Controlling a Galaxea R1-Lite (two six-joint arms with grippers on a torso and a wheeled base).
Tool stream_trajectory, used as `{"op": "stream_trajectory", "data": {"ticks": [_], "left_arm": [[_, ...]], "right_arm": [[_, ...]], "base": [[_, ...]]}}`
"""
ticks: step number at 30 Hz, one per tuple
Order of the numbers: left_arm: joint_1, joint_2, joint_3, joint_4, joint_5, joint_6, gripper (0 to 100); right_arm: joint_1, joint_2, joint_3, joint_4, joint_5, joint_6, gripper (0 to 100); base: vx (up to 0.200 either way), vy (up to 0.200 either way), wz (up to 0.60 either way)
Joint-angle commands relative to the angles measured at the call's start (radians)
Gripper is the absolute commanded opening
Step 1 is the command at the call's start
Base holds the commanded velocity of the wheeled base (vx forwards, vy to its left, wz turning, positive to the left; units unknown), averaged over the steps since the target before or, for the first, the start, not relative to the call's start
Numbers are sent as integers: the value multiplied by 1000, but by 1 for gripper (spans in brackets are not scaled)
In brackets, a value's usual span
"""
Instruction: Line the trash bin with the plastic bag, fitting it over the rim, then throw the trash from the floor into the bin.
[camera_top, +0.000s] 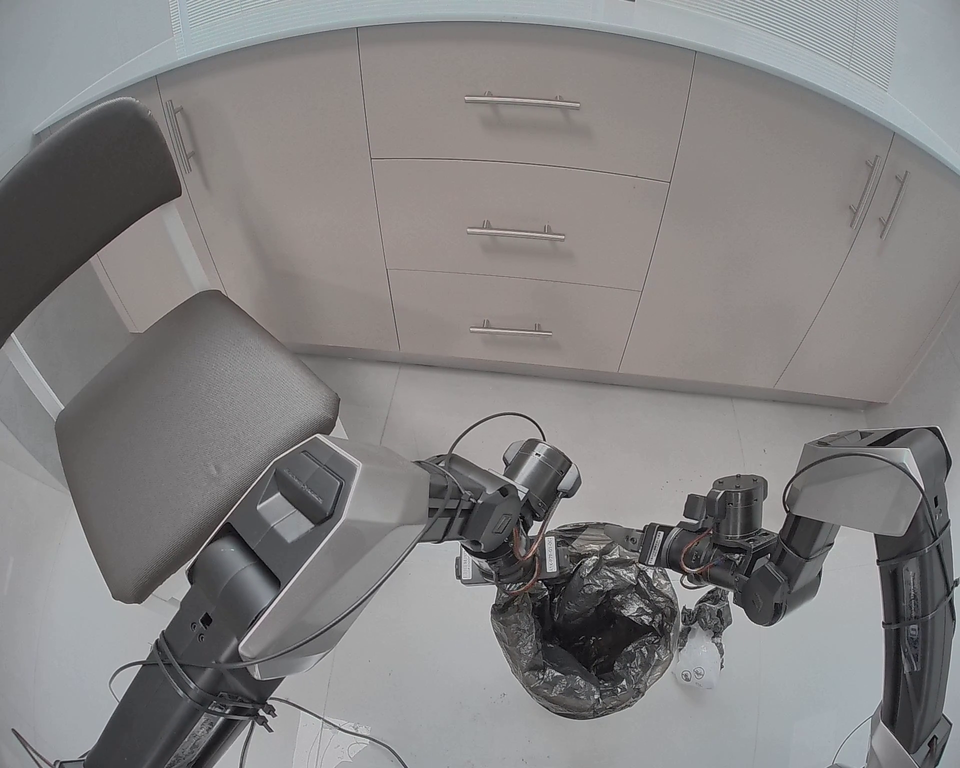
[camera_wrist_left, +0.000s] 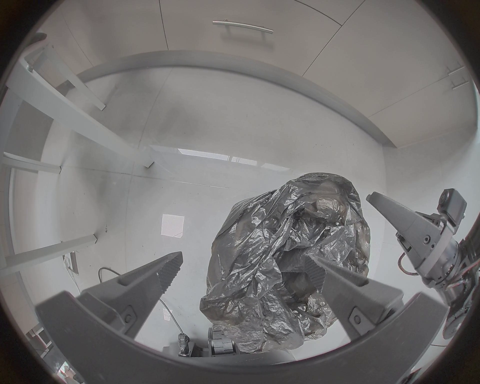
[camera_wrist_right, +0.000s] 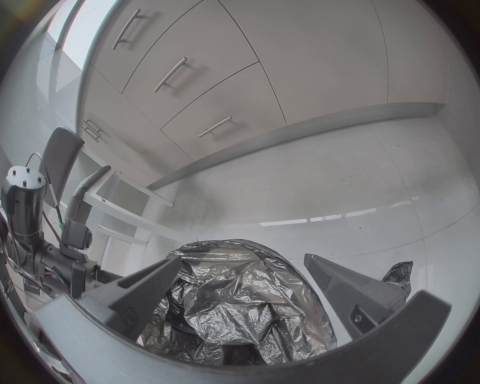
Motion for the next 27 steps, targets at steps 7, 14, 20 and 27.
{"op": "stream_trajectory", "data": {"ticks": [7,14,20,27], "left_arm": [[19,51,0,4,3,-4,100],[18,47,0,1,7,-17,100],[16,39,0,4,4,-36,100],[-13,8,0,61,9,-20,100]], "right_arm": [[2,0,-5,-2,1,1,100],[2,8,1,-34,0,1,100],[2,6,1,-37,0,1,100],[2,5,3,-37,0,1,100]], "base": [[0,0,0],[0,0,0],[0,0,0],[0,0,0]]}}
